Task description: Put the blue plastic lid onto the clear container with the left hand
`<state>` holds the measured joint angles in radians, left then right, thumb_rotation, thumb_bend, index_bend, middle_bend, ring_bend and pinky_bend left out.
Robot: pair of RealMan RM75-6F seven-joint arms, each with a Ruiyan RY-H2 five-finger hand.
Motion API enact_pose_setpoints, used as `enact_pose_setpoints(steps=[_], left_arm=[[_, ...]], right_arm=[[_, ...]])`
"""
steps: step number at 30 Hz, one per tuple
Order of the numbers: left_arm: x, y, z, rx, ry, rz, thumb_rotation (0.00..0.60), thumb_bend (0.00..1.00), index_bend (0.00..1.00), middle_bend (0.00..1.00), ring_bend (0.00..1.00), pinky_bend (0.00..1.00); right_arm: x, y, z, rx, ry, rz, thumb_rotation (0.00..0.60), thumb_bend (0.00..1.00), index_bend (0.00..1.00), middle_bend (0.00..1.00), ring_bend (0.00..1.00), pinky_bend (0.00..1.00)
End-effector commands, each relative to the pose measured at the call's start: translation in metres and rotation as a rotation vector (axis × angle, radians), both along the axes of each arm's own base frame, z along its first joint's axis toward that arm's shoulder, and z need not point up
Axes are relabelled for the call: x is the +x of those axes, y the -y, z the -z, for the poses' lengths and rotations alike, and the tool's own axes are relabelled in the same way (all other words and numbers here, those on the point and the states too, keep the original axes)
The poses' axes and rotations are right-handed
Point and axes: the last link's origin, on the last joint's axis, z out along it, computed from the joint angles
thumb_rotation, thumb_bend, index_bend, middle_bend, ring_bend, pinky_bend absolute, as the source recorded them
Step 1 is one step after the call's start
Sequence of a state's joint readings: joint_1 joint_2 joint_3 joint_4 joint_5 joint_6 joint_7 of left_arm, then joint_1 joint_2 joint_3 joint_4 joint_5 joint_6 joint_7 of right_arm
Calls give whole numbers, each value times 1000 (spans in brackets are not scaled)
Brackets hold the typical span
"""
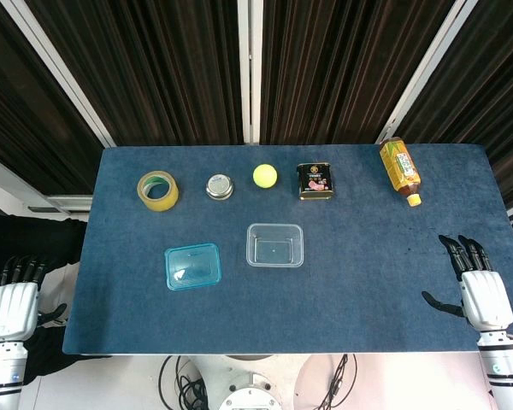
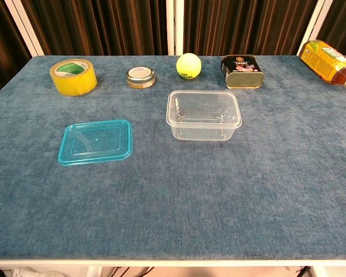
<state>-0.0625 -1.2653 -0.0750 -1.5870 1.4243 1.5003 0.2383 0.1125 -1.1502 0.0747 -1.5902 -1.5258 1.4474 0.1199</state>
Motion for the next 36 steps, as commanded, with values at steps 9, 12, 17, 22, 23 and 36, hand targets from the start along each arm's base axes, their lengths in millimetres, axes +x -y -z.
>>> enact_pose_setpoints(steps=[9,12,17,22,23,36], left_arm=[[5,1,2,-9,2,11,600,53,209,166,106,97],[12,-2,3,-29,-10,47,600,53,209,166,105,97],[40,-19,17,-138,-55,166,600,53,209,166,105,96],[80,-48,44,-262,-48,315,600,53,209,165,105,95],[87,-54,51,-285,-49,339,600,53,208,164,105,95],[141,-101,131,-519,-59,388,600,17,140,96,38,52]], right_arm=[[-4,-4,-2,-2,0,13,600,78,0,109,0,51],[-6,-10,-6,-18,4,10,600,77,0,110,0,51],[-7,-14,-7,-19,6,-9,600,78,0,109,0,51],[-8,-18,-6,-15,9,-25,600,77,0,110,0,51],[-8,-19,-6,-15,9,-25,600,77,0,110,0,51],[-21,-25,-8,-25,18,9,600,78,0,108,0,51]])
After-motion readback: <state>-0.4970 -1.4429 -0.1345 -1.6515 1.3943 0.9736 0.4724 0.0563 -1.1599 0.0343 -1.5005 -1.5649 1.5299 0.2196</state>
